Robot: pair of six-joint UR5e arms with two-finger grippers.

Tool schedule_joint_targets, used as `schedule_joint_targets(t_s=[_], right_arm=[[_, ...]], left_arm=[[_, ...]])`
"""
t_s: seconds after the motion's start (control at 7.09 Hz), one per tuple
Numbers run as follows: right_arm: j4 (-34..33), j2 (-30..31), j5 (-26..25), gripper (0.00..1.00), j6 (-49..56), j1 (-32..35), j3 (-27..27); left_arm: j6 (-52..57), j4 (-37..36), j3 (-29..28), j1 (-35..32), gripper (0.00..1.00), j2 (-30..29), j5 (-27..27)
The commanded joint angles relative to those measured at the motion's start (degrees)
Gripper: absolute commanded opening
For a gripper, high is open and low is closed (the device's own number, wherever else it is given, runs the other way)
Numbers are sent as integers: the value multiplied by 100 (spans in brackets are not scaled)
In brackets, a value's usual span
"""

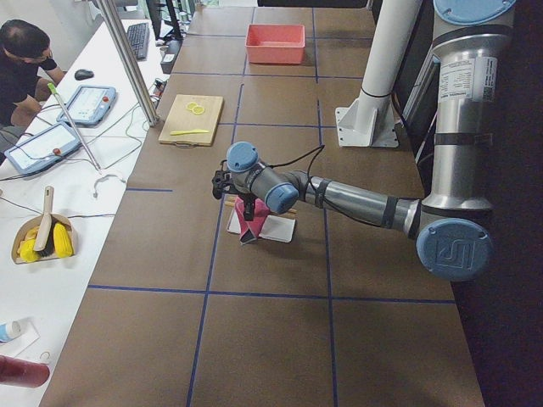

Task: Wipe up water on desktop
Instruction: 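Grasp the pink cloth with the left gripper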

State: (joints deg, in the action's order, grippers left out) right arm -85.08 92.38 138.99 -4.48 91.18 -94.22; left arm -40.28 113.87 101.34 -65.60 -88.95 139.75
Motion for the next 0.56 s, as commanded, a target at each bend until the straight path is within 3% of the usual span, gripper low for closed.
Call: schedule_joint_targets(t_s=[0.0, 0.28, 0.42], right_arm=[[0, -88, -3, 100, 0, -12, -9], [0, -115, -3, 100, 9, -12, -9], [0, -132, -3, 100, 9, -4, -9]], left_arm=[[3, 4, -53, -5, 55, -26, 26], [3, -5, -45, -5, 30, -26, 52], [-6, -57, -18, -5, 22, -34, 70]])
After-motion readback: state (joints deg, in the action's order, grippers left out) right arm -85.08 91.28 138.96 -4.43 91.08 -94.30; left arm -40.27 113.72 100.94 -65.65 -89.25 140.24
